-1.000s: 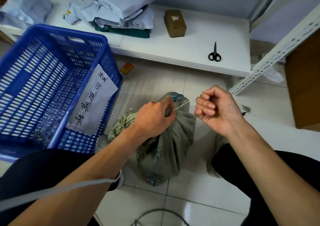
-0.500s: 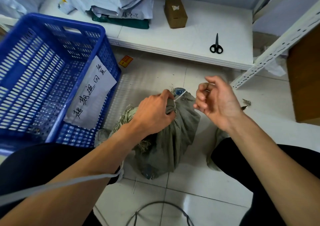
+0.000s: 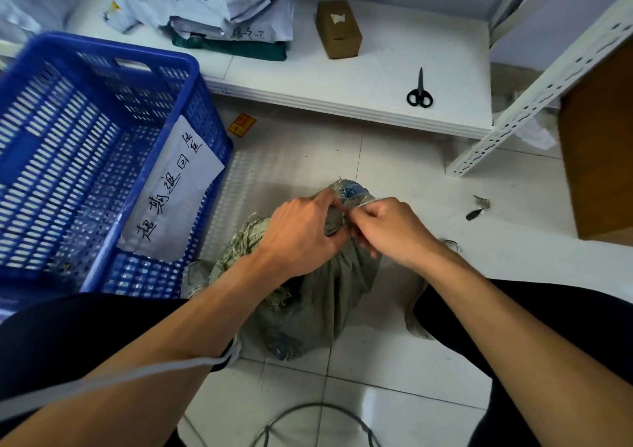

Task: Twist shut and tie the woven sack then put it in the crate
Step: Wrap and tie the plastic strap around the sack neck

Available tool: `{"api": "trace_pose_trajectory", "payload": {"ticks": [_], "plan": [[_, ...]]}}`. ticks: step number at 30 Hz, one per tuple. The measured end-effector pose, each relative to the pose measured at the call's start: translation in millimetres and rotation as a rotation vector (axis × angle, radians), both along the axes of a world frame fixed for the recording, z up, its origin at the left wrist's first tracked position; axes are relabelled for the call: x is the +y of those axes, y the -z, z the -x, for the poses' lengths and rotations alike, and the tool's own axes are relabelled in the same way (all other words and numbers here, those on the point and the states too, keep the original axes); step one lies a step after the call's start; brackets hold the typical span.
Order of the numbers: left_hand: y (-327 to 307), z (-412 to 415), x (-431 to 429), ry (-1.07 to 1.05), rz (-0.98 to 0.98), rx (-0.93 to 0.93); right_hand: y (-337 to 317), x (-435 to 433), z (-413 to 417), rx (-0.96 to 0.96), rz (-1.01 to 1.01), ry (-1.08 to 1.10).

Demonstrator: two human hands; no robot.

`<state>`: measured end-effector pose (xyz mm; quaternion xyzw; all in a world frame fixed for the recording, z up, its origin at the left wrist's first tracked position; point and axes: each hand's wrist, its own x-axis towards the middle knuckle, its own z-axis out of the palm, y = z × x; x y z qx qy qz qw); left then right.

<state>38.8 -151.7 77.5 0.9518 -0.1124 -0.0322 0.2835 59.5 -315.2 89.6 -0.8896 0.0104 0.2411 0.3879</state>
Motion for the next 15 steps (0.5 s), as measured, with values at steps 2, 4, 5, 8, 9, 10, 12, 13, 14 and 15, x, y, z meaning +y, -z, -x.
{"api": "trace_pose_trajectory", "payload": {"ticks": [2, 4, 5, 8, 9, 10, 12, 13, 14, 15], "plan": [[-1.2, -0.1, -0.8, -0.017, 0.009, 0.013, 0.1, 1.2, 0.4, -0.019, -0.016, 0.001], [-1.8, -1.4, -1.8, -0.039, 0.016, 0.025, 0.1, 1.7, -0.6, -0.056, -0.053, 0.001], [-2.2, -3.2, -2.4, -0.049, 0.015, 0.04, 0.4, 1.9, -1.3, -0.087, -0.047, -0.002], [-3.2, -12.3, -1.7, -0.014, -0.036, 0.167, 5.5, 0.6, -0.8, -0.172, 0.037, -0.023], [-2.8, -16.8, -1.3, 0.004, -0.054, 0.212, 6.7, 0.0, -0.7, -0.191, 0.075, -0.039], [-2.3, -20.5, -0.9, 0.003, -0.055, 0.246, 8.0, -0.3, 0.5, -0.202, 0.096, -0.056], [-1.3, -29.1, 1.4, -0.086, 0.016, 0.285, 8.6, -1.5, 0.3, -0.23, 0.114, -0.083], [-0.7, -32.4, 3.3, -0.159, 0.067, 0.295, 8.4, -2.6, -0.7, -0.252, 0.126, -0.099], [-1.2, -37.3, 4.2, -0.225, 0.113, 0.295, 7.5, -5.1, -5.3, -0.27, 0.147, -0.11], [-0.8, -40.6, 5.8, -0.278, 0.146, 0.296, 6.8, -7.4, -10.8, -0.276, 0.172, -0.123]]}}
